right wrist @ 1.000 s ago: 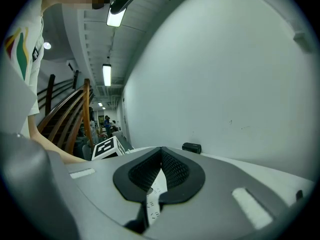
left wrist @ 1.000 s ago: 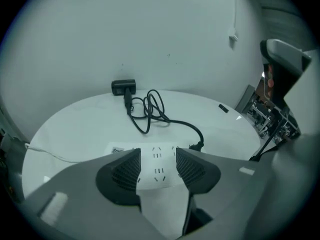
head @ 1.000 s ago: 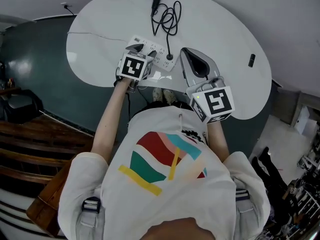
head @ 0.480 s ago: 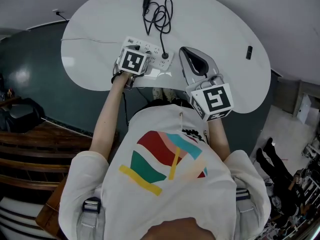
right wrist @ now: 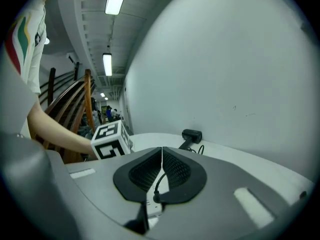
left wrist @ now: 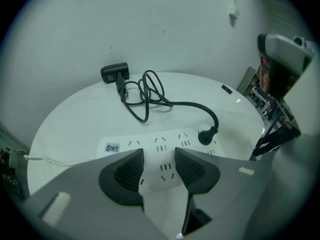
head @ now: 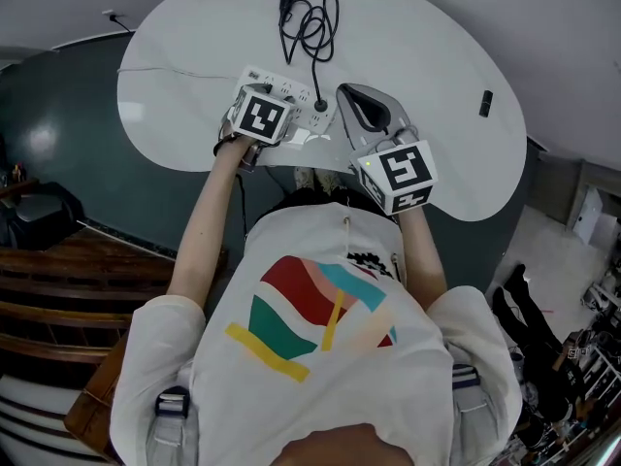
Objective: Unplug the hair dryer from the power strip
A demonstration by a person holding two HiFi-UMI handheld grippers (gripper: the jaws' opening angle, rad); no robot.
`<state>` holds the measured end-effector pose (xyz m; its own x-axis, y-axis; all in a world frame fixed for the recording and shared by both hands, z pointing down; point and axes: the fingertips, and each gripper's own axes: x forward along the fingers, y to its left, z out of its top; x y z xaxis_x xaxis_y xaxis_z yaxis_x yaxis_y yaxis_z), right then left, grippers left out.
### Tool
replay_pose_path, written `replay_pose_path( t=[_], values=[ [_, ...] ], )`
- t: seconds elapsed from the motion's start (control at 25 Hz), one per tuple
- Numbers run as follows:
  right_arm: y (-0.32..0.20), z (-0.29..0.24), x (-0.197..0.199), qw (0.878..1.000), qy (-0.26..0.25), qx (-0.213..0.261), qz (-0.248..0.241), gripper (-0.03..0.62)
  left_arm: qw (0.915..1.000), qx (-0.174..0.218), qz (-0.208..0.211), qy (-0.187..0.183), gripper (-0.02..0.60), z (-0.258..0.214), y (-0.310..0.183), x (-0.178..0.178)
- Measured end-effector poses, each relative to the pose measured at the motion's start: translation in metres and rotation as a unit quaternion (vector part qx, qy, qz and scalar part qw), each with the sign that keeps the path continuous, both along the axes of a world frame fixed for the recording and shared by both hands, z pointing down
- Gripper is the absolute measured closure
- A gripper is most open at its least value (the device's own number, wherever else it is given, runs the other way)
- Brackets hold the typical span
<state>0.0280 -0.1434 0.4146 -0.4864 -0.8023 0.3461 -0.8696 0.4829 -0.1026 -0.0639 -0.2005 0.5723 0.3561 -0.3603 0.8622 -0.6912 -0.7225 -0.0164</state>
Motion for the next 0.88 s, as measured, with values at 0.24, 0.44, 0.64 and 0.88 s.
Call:
replay_pose_path(
  t=[0.24, 0.44, 0.64, 0.88],
  values=[
    [0.001, 0.084, -0.028, 0.993, 0.064, -0.059, -0.078, 0.403, 0.9999, -0.008, 0.009, -0.005, 0.385, -0.001, -0.003, 0.005],
    [-0.007, 0.119, -0.036, 0.989, 0.077, -0.085, -0.09, 0.399, 0.998, -0.058, 0.003, -0.024, 0.387, 0.01, 0.011, 0.0],
    [-0.012, 0.135, -0.042, 0.985, 0.102, -0.094, -0.1, 0.432, 0.9966, -0.075, 0.0, -0.034, 0.387, 0.012, 0.015, -0.002],
    [-0.007, 0.142, -0.043, 0.985, 0.112, -0.081, -0.105, 0.515, 0.9944, -0.096, -0.002, -0.044, 0.387, 0.014, 0.019, -0.003]
  ],
)
